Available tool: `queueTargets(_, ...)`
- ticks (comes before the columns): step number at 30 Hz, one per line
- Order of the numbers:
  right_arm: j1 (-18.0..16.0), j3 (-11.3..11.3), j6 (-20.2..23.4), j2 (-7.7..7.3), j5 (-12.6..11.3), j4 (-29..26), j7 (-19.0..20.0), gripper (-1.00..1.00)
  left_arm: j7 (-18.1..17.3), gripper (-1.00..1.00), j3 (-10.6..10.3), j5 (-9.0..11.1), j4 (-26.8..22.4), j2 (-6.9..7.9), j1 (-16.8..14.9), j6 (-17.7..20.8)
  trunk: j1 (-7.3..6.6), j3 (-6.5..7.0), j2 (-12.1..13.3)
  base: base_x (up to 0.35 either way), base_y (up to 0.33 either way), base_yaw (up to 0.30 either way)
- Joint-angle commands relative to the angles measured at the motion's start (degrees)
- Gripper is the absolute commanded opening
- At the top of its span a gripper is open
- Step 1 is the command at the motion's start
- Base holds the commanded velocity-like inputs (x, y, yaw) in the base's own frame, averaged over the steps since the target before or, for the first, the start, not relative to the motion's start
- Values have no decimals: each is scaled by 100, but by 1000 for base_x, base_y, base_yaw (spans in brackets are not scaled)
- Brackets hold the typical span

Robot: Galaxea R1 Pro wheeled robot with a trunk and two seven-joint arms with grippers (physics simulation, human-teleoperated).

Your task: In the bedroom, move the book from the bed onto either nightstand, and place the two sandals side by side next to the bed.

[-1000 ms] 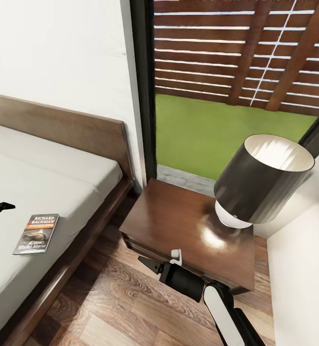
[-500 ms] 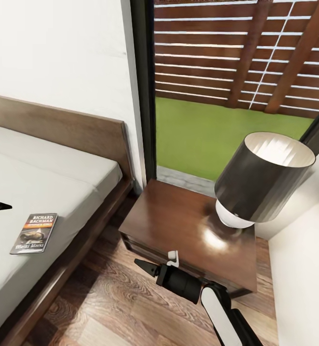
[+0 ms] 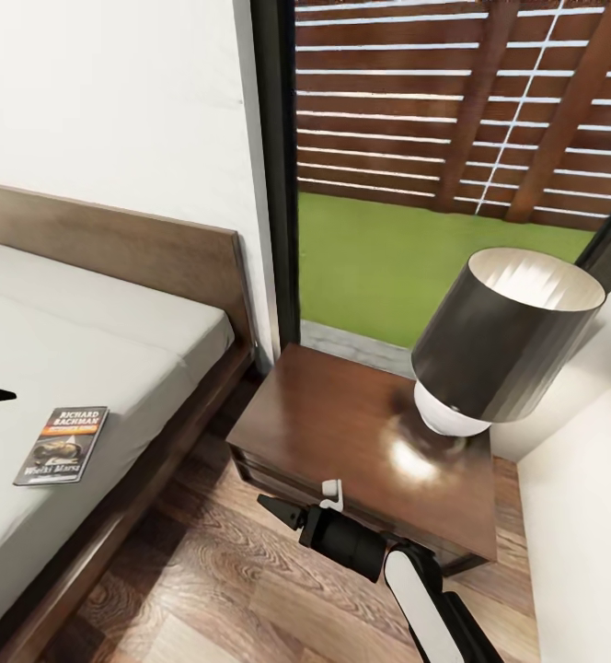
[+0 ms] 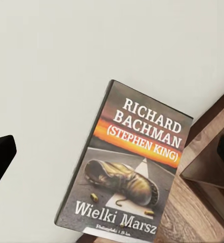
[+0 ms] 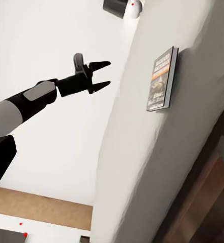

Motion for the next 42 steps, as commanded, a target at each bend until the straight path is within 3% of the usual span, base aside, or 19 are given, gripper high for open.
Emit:
queueTargets(1, -3, -3, 42, 1, -43, 0, -6, 100, -116, 100, 49, -51, -8, 23, -3, 37, 22, -13, -43, 0, 0, 0)
queueTargets(9, -3, 4, 35, 1, -42, 0, -5, 100, -765, 100, 39, -67, -8, 169, -3, 47, 198, -86, -364, 0, 0, 0)
queueTargets(25, -3, 18, 31, 1, -34, 0, -10, 100, -1597, 100, 30, -74, -8, 377, -3, 57, 549, -230, -1006, 0, 0, 0)
queueTargets(42, -3, 16, 31, 1, -35, 0, -6, 100, -1832, 100, 19, -112, 0, 383, -3, 42, 923, -383, -1688, 0, 0, 0)
